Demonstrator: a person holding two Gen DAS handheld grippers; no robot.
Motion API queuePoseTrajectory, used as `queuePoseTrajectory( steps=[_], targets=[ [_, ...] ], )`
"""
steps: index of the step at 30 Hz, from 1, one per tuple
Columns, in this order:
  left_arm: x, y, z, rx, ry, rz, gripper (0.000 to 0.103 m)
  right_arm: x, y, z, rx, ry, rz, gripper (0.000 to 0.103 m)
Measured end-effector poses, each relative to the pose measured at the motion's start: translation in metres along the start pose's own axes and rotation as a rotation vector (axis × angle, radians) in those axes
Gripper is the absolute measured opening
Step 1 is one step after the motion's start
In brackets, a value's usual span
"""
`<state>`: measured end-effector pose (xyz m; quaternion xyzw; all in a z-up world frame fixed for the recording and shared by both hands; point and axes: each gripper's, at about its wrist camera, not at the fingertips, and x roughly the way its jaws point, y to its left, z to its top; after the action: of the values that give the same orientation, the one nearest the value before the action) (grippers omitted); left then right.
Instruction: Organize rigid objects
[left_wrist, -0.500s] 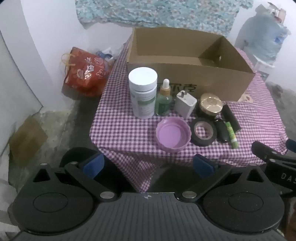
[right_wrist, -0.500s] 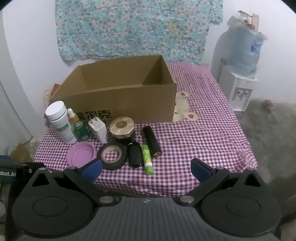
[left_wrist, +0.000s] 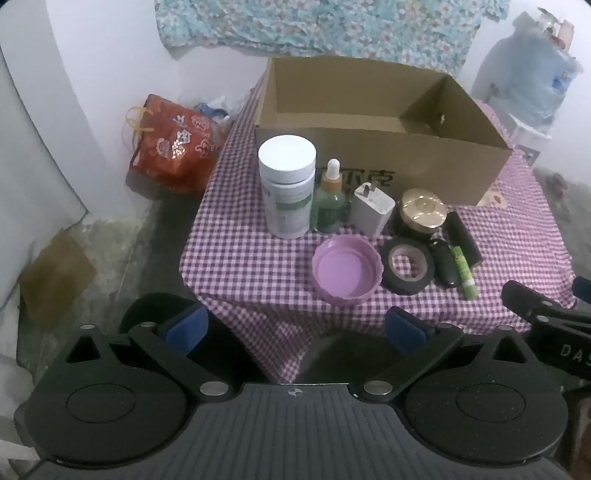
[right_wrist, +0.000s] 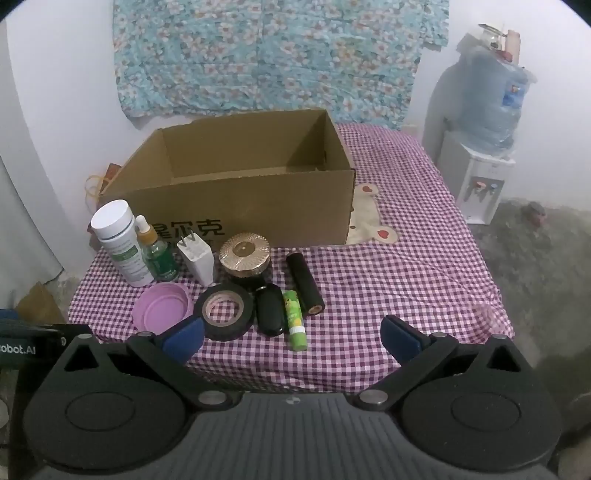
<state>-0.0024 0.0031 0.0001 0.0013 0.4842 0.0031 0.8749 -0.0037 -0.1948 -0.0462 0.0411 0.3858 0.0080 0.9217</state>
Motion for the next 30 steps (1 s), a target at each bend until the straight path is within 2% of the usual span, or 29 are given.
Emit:
queuePoseTrajectory(
  steps=[30],
  targets=[
    [0.0035,-0.0099,-0.0023,0.033,0.011,0.017,0.103,-0.0037,0.0020,0.0058,0.004,0.012,0.008,0.103]
  ],
)
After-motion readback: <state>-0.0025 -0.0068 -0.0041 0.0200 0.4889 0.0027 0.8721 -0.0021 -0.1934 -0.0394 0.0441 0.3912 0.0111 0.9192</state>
